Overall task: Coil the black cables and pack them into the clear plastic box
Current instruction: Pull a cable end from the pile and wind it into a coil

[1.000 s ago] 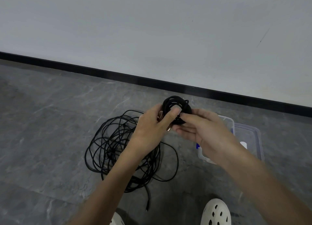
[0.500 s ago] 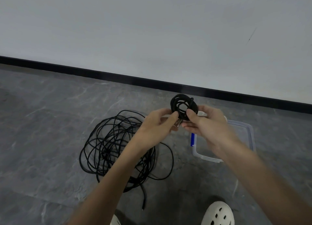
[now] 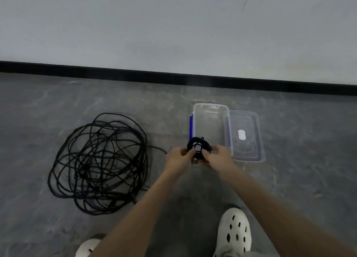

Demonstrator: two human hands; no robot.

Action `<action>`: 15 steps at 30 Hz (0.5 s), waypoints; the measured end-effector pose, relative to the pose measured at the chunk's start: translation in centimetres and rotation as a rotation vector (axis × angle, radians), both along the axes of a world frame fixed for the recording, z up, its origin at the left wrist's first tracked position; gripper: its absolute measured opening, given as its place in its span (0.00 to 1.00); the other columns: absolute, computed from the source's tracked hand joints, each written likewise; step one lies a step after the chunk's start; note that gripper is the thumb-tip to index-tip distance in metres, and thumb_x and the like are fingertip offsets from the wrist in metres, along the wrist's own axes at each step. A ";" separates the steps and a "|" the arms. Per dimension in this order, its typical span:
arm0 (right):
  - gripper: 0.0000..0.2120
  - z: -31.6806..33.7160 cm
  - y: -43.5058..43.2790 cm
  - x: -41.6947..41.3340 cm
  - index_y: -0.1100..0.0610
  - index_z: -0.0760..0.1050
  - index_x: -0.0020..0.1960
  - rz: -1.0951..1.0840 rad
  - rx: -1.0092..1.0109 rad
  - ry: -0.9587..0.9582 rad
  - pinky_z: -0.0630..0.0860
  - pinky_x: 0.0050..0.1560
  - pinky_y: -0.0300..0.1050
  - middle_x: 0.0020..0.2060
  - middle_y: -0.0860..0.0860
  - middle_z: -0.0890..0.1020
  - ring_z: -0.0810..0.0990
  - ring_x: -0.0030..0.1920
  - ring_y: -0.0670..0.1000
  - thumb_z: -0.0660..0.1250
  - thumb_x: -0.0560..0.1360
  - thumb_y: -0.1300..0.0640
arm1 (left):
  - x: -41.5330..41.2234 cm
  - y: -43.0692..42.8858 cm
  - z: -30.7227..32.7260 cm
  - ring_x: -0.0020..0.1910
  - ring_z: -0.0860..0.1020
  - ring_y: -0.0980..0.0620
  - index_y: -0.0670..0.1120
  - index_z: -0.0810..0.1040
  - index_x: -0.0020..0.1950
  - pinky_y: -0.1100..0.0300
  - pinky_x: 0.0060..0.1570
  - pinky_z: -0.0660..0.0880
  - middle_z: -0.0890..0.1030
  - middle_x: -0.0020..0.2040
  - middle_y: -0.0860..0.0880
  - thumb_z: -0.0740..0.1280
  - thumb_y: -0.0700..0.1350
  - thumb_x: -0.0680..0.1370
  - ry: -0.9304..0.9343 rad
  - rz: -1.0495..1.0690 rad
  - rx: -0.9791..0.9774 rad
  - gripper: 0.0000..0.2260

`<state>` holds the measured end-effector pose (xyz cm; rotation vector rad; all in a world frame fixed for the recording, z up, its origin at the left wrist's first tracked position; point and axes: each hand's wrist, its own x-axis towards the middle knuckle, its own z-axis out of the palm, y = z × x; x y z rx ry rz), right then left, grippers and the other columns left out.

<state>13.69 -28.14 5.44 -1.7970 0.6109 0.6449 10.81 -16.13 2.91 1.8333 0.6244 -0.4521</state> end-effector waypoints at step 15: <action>0.16 -20.2 -3.9 -3.0 0.62 0.79 0.60 -0.215 -0.100 0.163 0.81 0.52 0.55 0.51 0.61 0.83 0.82 0.49 0.59 0.69 0.72 0.66 | -1.6 -6.3 -15.0 0.53 0.80 0.46 0.38 0.79 0.58 0.65 0.46 0.69 0.83 0.54 0.42 0.67 0.45 0.79 0.232 0.000 0.095 0.13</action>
